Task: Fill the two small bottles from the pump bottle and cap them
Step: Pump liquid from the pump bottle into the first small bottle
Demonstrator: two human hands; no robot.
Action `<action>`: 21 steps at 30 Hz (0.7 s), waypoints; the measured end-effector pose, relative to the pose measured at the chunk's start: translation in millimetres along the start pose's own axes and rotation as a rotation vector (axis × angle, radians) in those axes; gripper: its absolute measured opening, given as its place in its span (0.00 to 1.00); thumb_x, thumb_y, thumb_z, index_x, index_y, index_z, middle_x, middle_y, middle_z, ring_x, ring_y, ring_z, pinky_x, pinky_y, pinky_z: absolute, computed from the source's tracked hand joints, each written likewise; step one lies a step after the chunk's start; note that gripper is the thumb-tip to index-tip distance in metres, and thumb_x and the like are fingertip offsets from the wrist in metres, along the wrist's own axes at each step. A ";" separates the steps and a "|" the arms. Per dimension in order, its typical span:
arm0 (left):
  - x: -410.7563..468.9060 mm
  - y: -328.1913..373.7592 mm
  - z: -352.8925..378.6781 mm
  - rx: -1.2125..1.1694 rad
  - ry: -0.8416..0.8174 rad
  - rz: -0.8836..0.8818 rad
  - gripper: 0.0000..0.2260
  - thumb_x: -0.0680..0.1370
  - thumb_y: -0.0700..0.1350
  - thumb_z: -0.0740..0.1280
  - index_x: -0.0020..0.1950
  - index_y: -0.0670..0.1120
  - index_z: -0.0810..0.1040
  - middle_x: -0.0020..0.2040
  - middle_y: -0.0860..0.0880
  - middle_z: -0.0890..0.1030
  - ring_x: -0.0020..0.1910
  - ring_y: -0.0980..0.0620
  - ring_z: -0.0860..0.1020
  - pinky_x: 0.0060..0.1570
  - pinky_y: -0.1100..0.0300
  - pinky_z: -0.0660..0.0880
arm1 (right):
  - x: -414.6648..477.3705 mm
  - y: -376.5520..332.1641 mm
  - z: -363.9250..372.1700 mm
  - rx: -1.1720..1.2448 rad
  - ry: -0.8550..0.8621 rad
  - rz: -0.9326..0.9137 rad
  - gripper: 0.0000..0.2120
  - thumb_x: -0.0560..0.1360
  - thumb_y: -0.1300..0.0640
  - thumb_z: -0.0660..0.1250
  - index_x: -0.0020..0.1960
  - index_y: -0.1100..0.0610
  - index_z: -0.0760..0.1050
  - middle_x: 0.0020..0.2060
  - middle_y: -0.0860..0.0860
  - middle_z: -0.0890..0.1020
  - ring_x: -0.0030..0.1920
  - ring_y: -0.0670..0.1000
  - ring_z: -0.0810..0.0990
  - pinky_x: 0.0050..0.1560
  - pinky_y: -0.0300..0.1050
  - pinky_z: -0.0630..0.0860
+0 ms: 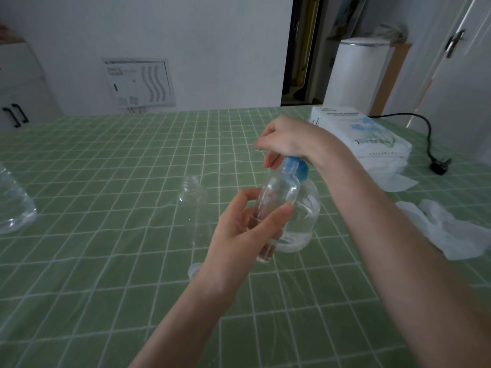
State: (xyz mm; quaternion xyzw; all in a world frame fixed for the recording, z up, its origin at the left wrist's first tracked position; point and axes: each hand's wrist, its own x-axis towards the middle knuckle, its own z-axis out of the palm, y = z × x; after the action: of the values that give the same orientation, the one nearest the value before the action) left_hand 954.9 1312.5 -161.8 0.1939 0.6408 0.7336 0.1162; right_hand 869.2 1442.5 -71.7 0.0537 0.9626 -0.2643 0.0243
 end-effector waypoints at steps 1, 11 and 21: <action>-0.1 0.4 0.1 0.002 0.002 -0.003 0.14 0.68 0.53 0.69 0.51 0.50 0.76 0.42 0.44 0.82 0.35 0.55 0.77 0.30 0.67 0.72 | -0.3 -0.1 -0.1 0.005 0.001 0.004 0.16 0.78 0.53 0.61 0.59 0.63 0.76 0.51 0.59 0.83 0.53 0.58 0.82 0.62 0.54 0.74; 2.3 8.5 -1.6 -0.002 0.006 0.013 0.16 0.65 0.53 0.69 0.49 0.49 0.77 0.45 0.37 0.81 0.36 0.51 0.76 0.28 0.66 0.73 | -1.1 -2.5 -4.5 0.041 0.073 -0.030 0.14 0.78 0.58 0.61 0.59 0.64 0.75 0.50 0.60 0.83 0.52 0.59 0.83 0.58 0.54 0.77; 5.7 4.7 -1.5 -0.053 0.007 0.029 0.14 0.67 0.53 0.73 0.48 0.50 0.78 0.41 0.45 0.83 0.34 0.55 0.77 0.28 0.67 0.72 | 1.0 -4.8 -6.9 0.015 0.046 -0.037 0.16 0.78 0.57 0.61 0.59 0.65 0.76 0.50 0.61 0.84 0.52 0.59 0.83 0.58 0.54 0.77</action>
State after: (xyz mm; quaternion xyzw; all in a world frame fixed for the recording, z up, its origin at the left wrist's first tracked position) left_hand 949.4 1312.8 -156.5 0.1974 0.6188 0.7526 0.1086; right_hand 867.6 1442.0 -63.4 0.0421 0.9617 -0.2707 -0.0030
